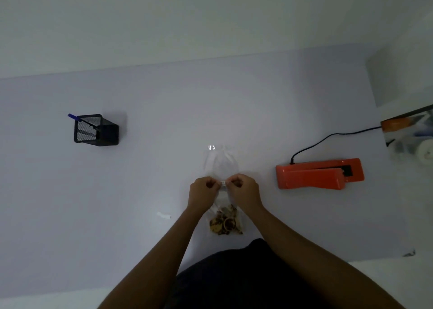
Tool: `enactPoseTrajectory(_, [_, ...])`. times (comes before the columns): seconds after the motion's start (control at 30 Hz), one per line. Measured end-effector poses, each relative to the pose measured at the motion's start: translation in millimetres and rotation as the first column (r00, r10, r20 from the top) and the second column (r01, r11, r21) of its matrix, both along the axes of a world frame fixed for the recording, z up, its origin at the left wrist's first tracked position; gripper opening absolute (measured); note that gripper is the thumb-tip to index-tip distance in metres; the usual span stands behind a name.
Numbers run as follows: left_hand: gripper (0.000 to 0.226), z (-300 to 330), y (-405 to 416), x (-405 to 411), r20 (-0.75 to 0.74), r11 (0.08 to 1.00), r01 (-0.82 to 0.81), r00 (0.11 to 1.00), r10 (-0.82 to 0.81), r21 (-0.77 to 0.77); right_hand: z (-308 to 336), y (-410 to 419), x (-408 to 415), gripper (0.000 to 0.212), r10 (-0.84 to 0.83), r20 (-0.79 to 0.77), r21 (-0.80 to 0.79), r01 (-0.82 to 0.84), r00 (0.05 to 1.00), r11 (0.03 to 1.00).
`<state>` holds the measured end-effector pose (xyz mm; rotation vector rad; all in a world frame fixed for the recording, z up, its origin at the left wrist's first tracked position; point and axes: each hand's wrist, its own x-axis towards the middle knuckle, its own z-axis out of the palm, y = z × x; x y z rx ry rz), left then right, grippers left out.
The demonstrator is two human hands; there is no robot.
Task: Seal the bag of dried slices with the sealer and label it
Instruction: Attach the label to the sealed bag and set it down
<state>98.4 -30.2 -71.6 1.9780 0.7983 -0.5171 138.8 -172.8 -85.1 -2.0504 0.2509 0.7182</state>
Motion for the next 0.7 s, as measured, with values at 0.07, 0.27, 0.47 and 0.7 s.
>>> enactPoseTrajectory(0.07, [0.017,8,-3,1,0.007,0.982,-0.15,0.988,0.152,-0.112,6,3,1,0.009,-0.101,-0.068,0.12,0.109,0.993,0.987])
enactPoseTrajectory(0.27, [0.015,24,-11,0,-0.153,0.761,-0.474,0.876,0.457,-0.444,25,9,3,0.014,-0.214,-0.252,0.29,0.284,0.944,0.914])
enactPoseTrajectory(0.47, [0.024,22,4,1,0.142,0.986,-0.146,0.978,0.156,-0.077,19,2,14,0.016,0.064,-0.07,0.211,-0.048,0.996,0.976])
enactPoseTrajectory(0.7, [0.004,14,9,2,0.192,0.989,0.139,0.973,-0.129,-0.041,16,-9,22,0.004,0.397,-0.027,0.089,-0.394,0.917,0.915])
